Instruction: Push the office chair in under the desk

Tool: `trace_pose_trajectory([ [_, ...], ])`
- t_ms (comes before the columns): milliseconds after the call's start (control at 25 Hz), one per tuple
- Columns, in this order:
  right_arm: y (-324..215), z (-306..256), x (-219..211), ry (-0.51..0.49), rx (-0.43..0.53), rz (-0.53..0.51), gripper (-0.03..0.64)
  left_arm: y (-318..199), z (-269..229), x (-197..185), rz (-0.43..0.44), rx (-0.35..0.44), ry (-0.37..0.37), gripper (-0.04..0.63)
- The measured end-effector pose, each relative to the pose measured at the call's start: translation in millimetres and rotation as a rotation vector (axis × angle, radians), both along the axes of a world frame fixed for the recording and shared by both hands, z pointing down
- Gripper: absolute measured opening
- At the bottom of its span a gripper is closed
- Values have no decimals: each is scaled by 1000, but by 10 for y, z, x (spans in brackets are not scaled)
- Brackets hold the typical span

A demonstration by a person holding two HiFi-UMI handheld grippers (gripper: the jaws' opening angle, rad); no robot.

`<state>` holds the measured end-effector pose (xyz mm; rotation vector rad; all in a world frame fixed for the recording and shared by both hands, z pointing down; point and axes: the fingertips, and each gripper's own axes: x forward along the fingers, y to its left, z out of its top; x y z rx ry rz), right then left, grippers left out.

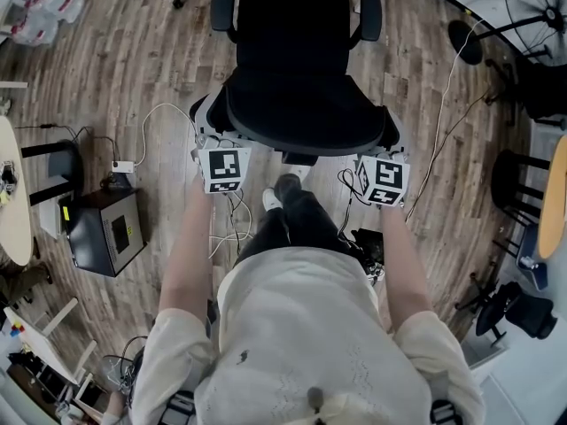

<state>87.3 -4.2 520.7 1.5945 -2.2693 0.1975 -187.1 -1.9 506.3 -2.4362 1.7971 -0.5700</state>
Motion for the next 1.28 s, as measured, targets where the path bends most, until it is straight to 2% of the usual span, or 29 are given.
trace_pose_trajectory([
  [560,-284,31,6,14,22,-3,225,-280,46,7,-3,8,8,235],
  [1280,-893,-5,220,12,26,10,224,-916,19,198,5,20,16,227],
])
